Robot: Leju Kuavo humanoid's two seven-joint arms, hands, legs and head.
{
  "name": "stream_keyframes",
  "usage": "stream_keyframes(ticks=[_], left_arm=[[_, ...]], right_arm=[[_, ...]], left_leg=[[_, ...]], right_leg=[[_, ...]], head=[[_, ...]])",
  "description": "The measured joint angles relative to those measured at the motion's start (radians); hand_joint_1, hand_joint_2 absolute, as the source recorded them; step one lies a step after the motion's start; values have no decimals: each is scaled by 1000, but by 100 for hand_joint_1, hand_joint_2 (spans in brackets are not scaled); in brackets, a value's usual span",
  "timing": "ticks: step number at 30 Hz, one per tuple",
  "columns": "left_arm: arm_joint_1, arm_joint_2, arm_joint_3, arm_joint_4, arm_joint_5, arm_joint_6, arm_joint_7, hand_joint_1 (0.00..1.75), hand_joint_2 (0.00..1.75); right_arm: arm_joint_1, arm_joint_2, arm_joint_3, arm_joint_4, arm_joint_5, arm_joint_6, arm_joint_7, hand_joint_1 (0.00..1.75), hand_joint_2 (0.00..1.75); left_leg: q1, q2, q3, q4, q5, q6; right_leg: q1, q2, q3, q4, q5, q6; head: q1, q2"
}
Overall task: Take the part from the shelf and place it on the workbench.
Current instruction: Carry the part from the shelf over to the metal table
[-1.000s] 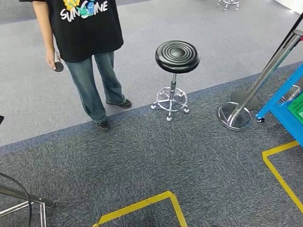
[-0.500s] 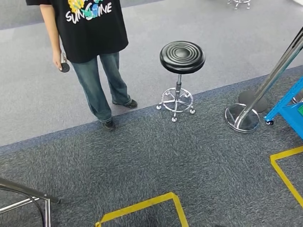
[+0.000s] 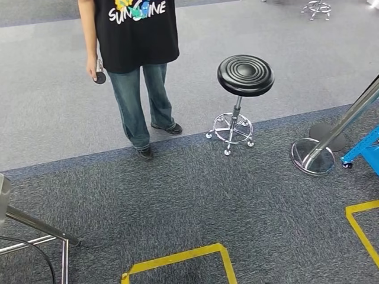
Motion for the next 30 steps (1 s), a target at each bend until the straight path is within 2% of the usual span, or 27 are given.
stream_keyframes(ticks=[2,3,4,5,7,8,9,11,13,15,17,18,19,20,22,23,24,27,28,29,30], left_arm=[[0,-2,0,0,-7,9,-2,175,175],[1,-3,1,0,-9,17,-6,175,175],[2,-6,2,-1,-9,26,-11,175,175],[3,-9,3,-4,-3,32,-17,175,175],[7,-19,7,-16,25,31,-26,175,175],[9,-25,9,-22,44,23,-29,175,175],[11,-30,12,-28,60,14,-29,175,175],[16,-40,18,-37,78,1,-31,175,175],[22,-47,23,-45,84,-2,-32,175,175],[24,-53,26,-50,85,-2,-32,175,175],[27,-58,28,-51,94,-9,-31,175,175],[29,-62,29,-51,114,-29,-26,175,175],[31,-66,32,-51,152,-65,-16,175,175],[32,-71,37,-51,202,-113,-5,175,175],[31,-79,51,-47,322,-224,18,175,175],[30,-82,57,-44,374,-271,27,175,175],[29,-85,64,-39,424,-316,36,175,175],[29,-88,89,-17,530,-414,65,175,175],[28,-88,96,-9,554,-435,73,175,175],[27,-88,102,-1,571,-451,79,175,175],[26,-89,107,6,579,-461,82,175,175]], right_arm=[[1,0,0,0,2,1,0,0,0],[2,0,0,0,3,1,0,0,0],[3,0,0,0,5,1,0,0,0],[3,0,0,0,7,1,0,0,0],[1,0,0,0,11,1,0,0,0],[1,0,0,0,13,1,0,0,0],[0,0,0,0,14,1,0,0,0],[1,0,0,0,15,1,0,0,0],[0,0,0,0,16,1,-1,0,0],[0,0,0,0,16,1,-1,0,0],[1,0,0,0,16,1,-2,0,0],[1,0,0,0,16,1,-2,0,0],[1,0,0,0,16,1,-2,0,0],[1,0,0,0,17,1,-3,0,0],[0,0,0,0,18,2,-5,0,0],[0,0,0,0,19,2,-7,0,0],[0,0,0,0,20,2,-7,0,0],[0,0,0,0,23,2,-8,0,0],[0,0,0,0,24,3,-8,0,0],[0,0,0,0,25,3,-8,0,0],[0,0,0,0,26,3,-8,0,0]], left_leg=[[-1,-6,-1,0,0,3],[-1,-9,-2,0,0,3],[-1,-13,-1,0,0,3],[-1,-17,0,0,-1,2],[-3,-26,2,2,-3,-2],[-4,-29,1,4,-3,-6],[-4,-32,-2,5,-2,-11],[-3,-39,-5,5,2,-21],[0,-38,-11,21,-13,-30],[2,-26,-50,108,-65,-38],[3,-17,-115,242,-123,-44],[3,-16,-136,285,-133,-45],[3,-15,-140,291,-123,-45],[4,-13,-123,256,-96,-43],[2,1,-52,120,-30,-39],[0,8,-22,60,-12,-35],[-3,14,-5,25,-6,-31],[-7,11,-1,6,-7,-16],[-6,9,0,4,-6,-10],[-5,7,1,1,-4,-3],[-3,5,2,0,-3,2]], right_leg=[[-1,6,-66,137,-56,3],[-1,7,-85,171,-60,4],[-1,7,-83,163,-44,3],[-2,8,-61,115,-11,2],[-5,23,12,-34,58,-2],[-6,31,41,-90,76,-4],[-7,37,57,-120,82,-6],[-5,36,62,-128,80,-12],[-6,29,66,-134,85,-24],[-8,20,69,-139,87,-36],[-7,11,68,-139,86,-39],[-6,7,68,-139,86,-40],[-5,3,69,-139,86,-40],[-5,0,70,-139,85,-39],[-2,-6,73,-138,82,-34],[0,-8,73,-136,80,-31],[3,-10,71,-135,79,-27],[2,-16,66,-132,76,-12],[1,-13,60,-122,66,-7],[0,-8,46,-93,48,-2],[-1,-2,21,-42,20,1]], head=[[1,0],[2,0],[2,0],[2,0],[3,0],[2,0],[2,0],[1,0],[0,0],[-3,0],[-5,0],[-4,0],[-5,0],[-4,0],[-5,0],[-4,0],[-3,0],[-1,0],[-1,0],[1,0],[2,0]])
